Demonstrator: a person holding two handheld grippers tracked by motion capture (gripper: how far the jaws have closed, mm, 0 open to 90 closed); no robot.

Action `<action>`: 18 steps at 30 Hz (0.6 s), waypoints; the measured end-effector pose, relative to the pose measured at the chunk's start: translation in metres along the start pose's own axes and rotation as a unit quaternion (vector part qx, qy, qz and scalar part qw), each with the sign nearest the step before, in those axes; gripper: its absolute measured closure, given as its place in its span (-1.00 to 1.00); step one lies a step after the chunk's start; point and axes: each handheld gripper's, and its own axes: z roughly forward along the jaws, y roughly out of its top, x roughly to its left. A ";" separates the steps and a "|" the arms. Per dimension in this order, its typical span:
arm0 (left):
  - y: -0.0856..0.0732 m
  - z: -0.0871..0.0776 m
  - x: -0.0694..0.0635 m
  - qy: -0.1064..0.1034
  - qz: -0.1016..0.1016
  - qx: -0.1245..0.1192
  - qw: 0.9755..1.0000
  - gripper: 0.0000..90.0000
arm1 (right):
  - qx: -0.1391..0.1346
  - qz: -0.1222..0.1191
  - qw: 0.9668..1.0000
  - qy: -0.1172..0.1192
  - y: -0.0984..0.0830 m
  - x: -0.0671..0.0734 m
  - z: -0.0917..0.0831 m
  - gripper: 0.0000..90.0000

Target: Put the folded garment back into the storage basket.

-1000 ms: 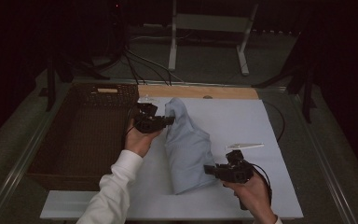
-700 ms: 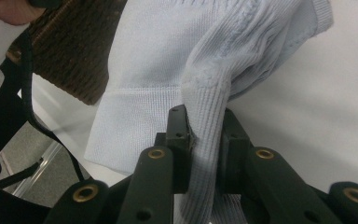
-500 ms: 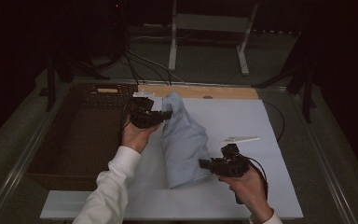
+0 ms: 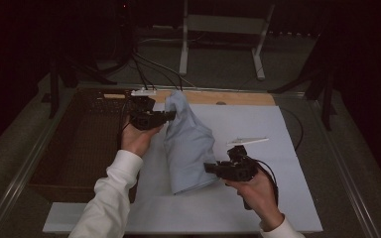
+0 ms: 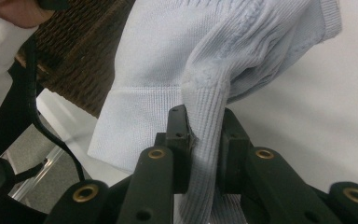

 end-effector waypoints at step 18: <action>0.007 -0.018 0.014 0.005 0.019 -0.011 1.000 0.88 | -0.006 -0.016 1.000 0.019 0.013 0.018 0.015 0.75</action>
